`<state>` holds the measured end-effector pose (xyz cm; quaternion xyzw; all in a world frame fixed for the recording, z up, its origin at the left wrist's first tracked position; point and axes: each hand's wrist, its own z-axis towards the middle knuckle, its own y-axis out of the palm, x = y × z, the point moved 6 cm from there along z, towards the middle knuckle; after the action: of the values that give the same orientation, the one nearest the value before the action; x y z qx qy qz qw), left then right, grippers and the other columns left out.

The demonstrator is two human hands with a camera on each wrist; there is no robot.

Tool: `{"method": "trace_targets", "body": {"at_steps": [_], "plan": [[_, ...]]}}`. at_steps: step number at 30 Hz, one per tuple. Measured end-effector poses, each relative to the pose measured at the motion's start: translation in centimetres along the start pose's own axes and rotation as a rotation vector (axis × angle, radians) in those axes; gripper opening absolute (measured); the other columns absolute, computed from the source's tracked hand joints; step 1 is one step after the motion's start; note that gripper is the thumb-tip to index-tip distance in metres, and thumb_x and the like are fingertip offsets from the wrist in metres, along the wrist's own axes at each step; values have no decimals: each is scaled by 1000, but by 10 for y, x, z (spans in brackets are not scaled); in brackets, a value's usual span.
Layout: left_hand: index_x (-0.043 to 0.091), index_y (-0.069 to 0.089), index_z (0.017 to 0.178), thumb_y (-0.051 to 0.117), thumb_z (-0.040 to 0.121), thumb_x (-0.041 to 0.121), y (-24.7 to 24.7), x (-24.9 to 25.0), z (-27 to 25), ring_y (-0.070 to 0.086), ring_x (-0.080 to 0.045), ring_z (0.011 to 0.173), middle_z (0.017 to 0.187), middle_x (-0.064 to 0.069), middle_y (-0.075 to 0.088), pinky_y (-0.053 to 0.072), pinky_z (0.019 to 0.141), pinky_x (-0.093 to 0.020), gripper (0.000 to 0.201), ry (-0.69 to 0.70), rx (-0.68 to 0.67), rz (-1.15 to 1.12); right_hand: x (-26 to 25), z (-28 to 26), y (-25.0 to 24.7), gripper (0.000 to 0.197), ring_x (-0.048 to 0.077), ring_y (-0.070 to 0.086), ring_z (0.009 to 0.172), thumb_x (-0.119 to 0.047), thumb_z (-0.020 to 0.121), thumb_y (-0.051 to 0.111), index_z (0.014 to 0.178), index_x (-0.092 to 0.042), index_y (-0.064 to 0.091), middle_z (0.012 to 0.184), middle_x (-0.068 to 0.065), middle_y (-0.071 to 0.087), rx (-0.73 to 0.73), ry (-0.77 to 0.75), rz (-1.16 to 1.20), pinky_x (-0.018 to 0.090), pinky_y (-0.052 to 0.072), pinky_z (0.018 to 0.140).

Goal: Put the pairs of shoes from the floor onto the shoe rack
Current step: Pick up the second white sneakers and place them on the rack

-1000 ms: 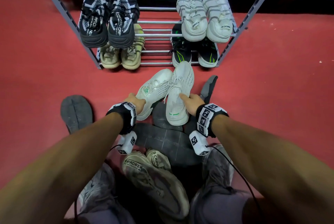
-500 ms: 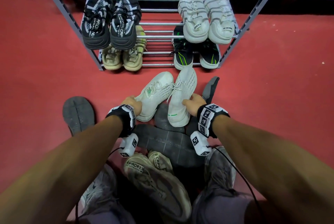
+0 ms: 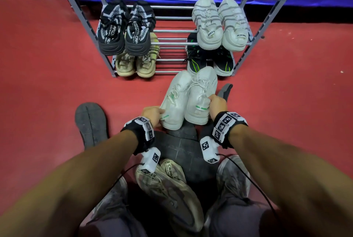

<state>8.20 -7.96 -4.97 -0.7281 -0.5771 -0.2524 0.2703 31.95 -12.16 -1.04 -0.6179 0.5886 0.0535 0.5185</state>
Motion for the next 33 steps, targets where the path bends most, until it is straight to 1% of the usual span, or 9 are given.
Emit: {"method": "trace_targets", "body": {"at_steps": [4, 8, 10, 14, 20, 22, 26, 30, 33], "plan": [[12, 69, 45, 62, 84, 4, 8, -9, -4, 55, -26, 62, 48, -6, 58, 49, 67, -43, 40, -30, -33, 77, -7, -4, 7, 21, 30, 53, 90, -7, 92, 44, 84, -4, 64, 90, 11, 57, -18, -18, 95, 25, 29, 64], [3, 69, 102, 51, 95, 6, 26, -7, -24, 60, -27, 80, 83, -11, 63, 52, 68, -34, 19, -36, -180, 188, -6, -8, 38, 11, 17, 50, 95, -25, 80, 54, 70, -27, 58, 95, 2, 55, -216, 50, 121, 38, 47, 97], [-2, 60, 125, 48, 98, 12, 23, -8, -27, 61, -25, 87, 99, -12, 62, 55, 71, -36, 32, -52, -149, 176, -3, -12, 46, 10, 17, 56, 97, -26, 82, 55, 73, -25, 58, 100, 5, 61, -226, 114, 148, 32, 49, 95], [1, 56, 128, 41, 102, 15, 21, -15, -25, 63, -28, 86, 109, -17, 64, 50, 88, -45, 33, -69, -153, 140, -2, -18, 54, 15, 37, 66, 102, -26, 82, 54, 78, -14, 62, 103, 18, 67, -249, 145, 227, 52, 58, 85], [23, 65, 115, 52, 60, 85, 24, -19, -16, 64, -24, 103, 111, -3, 70, 51, 66, -31, 84, -88, -147, 158, -9, -25, 60, 55, 35, 62, 114, -50, 99, 36, 125, -10, 64, 125, 14, 65, -227, 16, -68, 45, 47, 101], [25, 65, 112, 60, 47, 79, 25, -21, -8, 64, -25, 104, 115, -4, 69, 56, 71, -35, 84, -72, -146, 211, -8, -22, 55, 59, 36, 61, 112, -49, 101, 27, 118, -8, 65, 123, 18, 65, -174, 5, -116, 43, 45, 102], [15, 65, 101, 65, 74, 44, 19, -7, -16, 65, -33, 99, 110, -13, 68, 60, 78, -48, 39, -13, -79, 171, 2, -14, 38, 42, 39, 56, 116, -28, 97, 36, 125, -2, 54, 128, 23, 59, -9, 73, -218, 38, 44, 97], [6, 63, 116, 54, 92, 25, 10, -3, -16, 66, -32, 85, 112, -14, 64, 61, 60, -42, 32, -23, -54, 72, 4, -15, 51, 51, 36, 62, 110, -33, 86, 55, 130, -9, 48, 122, 16, 63, -160, 94, -306, 34, 49, 90], [1, 54, 132, 48, 97, 19, 10, -4, -17, 60, -25, 80, 106, -10, 56, 56, 66, -39, 39, -20, -36, 52, 1, -16, 63, 54, 32, 62, 113, -34, 84, 67, 130, -10, 51, 122, 10, 63, -236, 38, -229, 35, 50, 94]]}}
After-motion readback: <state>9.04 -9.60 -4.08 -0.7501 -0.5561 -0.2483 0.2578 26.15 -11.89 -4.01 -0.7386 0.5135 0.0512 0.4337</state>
